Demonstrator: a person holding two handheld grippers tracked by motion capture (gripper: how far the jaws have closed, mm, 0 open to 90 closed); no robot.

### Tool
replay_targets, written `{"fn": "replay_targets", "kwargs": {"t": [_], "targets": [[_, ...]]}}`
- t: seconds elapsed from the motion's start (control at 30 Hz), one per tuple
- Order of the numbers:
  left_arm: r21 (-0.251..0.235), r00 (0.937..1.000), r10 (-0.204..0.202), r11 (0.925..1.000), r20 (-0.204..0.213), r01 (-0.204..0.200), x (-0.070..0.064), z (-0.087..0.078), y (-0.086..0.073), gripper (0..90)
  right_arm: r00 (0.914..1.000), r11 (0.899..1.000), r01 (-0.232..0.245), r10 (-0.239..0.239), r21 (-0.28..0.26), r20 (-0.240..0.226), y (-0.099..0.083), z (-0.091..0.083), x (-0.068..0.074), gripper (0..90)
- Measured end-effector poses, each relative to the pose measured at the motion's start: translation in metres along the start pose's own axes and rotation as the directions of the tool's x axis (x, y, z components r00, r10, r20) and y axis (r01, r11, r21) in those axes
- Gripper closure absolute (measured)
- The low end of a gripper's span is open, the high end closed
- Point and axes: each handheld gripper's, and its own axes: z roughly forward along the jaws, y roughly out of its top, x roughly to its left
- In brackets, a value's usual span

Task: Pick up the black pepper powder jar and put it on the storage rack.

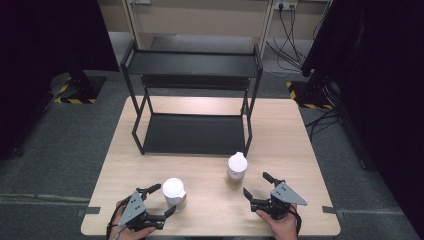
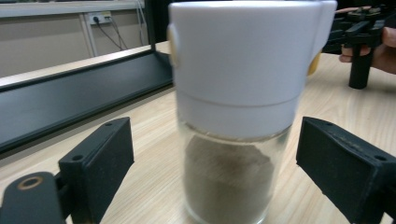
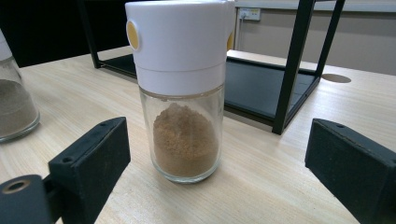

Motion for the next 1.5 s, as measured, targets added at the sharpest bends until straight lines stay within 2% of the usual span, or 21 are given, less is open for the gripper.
{"fn": "replay_targets", "kwargs": {"t": [0.1,0.33,0.7,1.27,1.5], "targets": [[0.001,0.9996,0.015,0.9999,0.023,-0.015,-0.002,0.006,0.002,10.5,1.0000,1.000,0.002,-0.002,0.001,0.000,0.000,0.000,0.000,6.7],[0.002,0.9986,0.039,0.9992,0.036,-0.039,-0.003,0.022,0.006,14.4,1.0000,1.000,0.009,-0.009,0.003,0.003,0.001,0.000,0.001,6.7],[-0.014,0.9989,0.045,0.9989,0.015,-0.044,-0.004,0.027,0.003,28.3,1.0000,1.000,0.006,-0.006,0.009,0.001,0.002,0.001,0.000,6.7],[-0.009,0.9999,0.013,0.9999,0.001,-0.013,-0.008,0.029,0.008,30.2,1.0000,1.000,-0.009,0.009,0.005,0.002,0.001,0.000,-0.001,6.9],[-0.063,0.9996,-0.009,0.9980,-0.026,0.007,-0.014,0.030,0.020,30.2,0.9999,1.000,-0.015,0.015,0.003,0.004,0.000,0.000,-0.001,7.0]]}}
